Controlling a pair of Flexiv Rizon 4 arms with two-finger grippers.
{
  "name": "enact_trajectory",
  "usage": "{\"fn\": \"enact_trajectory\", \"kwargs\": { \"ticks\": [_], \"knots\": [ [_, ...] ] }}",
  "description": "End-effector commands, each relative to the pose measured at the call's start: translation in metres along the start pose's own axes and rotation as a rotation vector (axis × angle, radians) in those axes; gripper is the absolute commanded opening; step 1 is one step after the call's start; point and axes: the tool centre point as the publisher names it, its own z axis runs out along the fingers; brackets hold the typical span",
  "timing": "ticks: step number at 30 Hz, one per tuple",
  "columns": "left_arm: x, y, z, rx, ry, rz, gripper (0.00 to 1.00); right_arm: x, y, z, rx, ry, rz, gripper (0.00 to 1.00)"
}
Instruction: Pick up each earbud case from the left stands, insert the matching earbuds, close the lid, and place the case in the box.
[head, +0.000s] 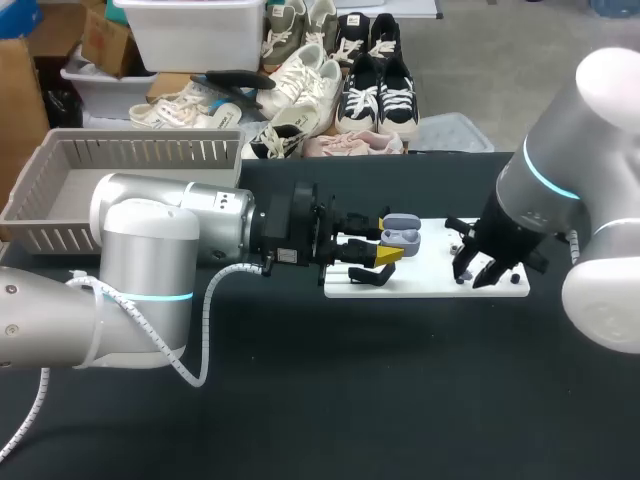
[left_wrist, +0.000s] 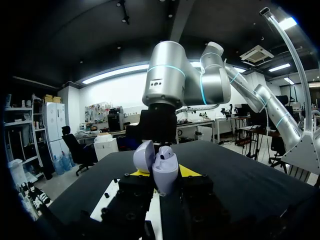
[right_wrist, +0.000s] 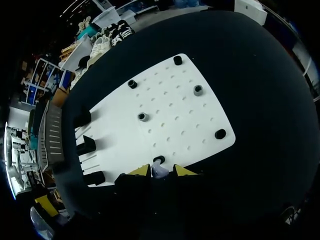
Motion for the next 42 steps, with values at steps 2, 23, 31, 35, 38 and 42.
{"fn": "enact_trajectory", "kwargs": {
  "ticks": [2,23,31,35,38,42],
  "knots": [
    [0.0,-0.001,0.0,-0.003,-0.002,0.002,0.0,0.0,0.002,0.003,0.004,0.001,-0.002,0.1],
    [0.0,-0.001,0.0,-0.003,-0.002,0.002,0.0,-0.001,0.004,0.002,0.001,0.009,0.001,0.0],
    [0.0,-0.001,0.0,-0.003,-0.002,0.002,0.0,0.002,0.006,-0.006,0.002,-0.002,0.005,0.0],
    [0.0,-0.001,0.0,-0.003,-0.002,0.002,0.0,0.001,0.003,-0.01,-0.009,-0.007,0.018,0.0],
    [0.0,-0.001,0.0,-0.003,-0.002,0.002,0.0,0.002,0.002,-0.014,-0.011,-0.014,0.026,0.0],
    [0.0,-0.001,0.0,-0.003,-0.002,0.002,0.0,0.002,0.0,-0.018,-0.011,-0.023,0.035,0.0]
  ]
}}
